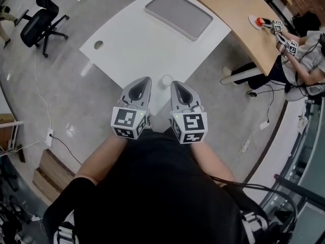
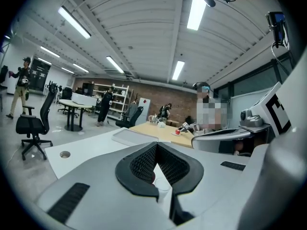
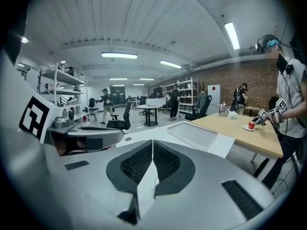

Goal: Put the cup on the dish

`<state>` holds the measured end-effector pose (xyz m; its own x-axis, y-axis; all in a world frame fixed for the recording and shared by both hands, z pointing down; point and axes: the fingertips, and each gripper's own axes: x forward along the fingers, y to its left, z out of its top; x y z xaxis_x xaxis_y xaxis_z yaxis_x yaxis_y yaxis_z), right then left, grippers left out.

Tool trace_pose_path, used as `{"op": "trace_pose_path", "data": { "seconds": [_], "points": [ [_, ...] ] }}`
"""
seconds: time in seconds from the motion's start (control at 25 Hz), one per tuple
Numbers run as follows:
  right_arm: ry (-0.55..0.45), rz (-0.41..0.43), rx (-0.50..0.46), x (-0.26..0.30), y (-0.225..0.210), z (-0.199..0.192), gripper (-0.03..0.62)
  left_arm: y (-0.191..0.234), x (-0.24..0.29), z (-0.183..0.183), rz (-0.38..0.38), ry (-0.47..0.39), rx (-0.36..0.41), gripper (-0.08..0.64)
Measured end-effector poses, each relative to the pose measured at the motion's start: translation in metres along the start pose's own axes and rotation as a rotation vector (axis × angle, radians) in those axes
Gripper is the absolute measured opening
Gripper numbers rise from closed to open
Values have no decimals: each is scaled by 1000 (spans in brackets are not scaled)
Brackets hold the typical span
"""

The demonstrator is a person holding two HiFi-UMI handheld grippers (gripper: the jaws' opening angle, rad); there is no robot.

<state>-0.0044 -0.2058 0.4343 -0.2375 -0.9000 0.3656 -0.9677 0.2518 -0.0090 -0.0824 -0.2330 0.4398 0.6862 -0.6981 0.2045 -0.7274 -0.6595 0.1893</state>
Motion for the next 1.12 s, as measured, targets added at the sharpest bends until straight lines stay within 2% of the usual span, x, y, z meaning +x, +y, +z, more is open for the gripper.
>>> {"op": "trace_pose_path", "data": {
  "seconds": [0.36,0.88,0.92,0.96,1.0,1.12],
  "points": [
    [30,12,-34,27,-25,-14,14,5,30,-14,8,51,2,6],
    [167,158,-8,73,-36,-68,23,18,71,-60,65,161,-21,6],
    [183,185,-3,77,-35,-73,67,19,74,-63,69,169,-22,6],
    [203,214,0,80,-32,-79,151,22,76,-66,75,176,-25,6],
    [221,236,1,84,-30,-85,185,24,77,-70,82,184,-29,6],
    [256,258,-13,92,-28,-103,215,29,79,-81,96,209,-32,6]
  ]
}}
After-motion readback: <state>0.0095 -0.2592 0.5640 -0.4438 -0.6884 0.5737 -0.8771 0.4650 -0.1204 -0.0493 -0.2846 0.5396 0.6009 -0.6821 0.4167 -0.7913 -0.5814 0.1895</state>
